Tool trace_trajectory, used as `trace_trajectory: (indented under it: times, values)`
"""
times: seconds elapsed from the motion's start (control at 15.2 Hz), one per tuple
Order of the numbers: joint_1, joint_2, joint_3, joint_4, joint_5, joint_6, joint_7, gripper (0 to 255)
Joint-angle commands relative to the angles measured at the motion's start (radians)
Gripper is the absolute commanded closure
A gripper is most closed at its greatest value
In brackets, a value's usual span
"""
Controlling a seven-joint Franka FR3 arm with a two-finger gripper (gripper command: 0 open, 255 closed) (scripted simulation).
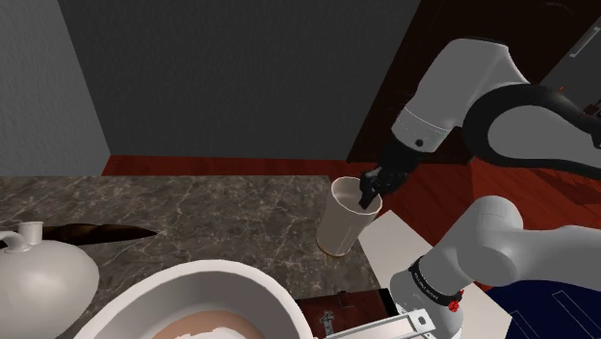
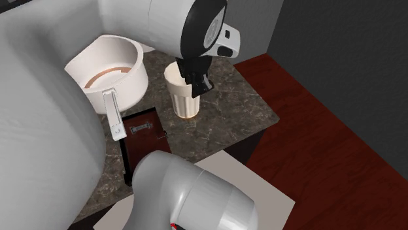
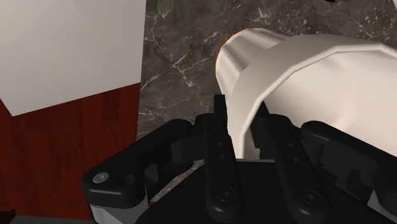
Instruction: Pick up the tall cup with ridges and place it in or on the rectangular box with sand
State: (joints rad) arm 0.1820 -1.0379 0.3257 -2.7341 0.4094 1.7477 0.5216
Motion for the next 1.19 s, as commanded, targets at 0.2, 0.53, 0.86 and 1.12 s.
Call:
trace_trajectory:
  times: [0.2, 0.53, 0.86, 1.12]
  values:
    - [0.006, -0.024, -0.008, 0.056, -0.007, -0.075, 0.028, 255]
    - [0.078, -0.160, 0.040, 0.073, 0.052, -0.206, 0.143, 255]
    - [0.142, -0.256, 0.096, 0.123, 0.120, -0.323, 0.267, 255]
    - [0.181, -0.305, 0.144, 0.183, 0.181, -0.403, 0.369, 255]
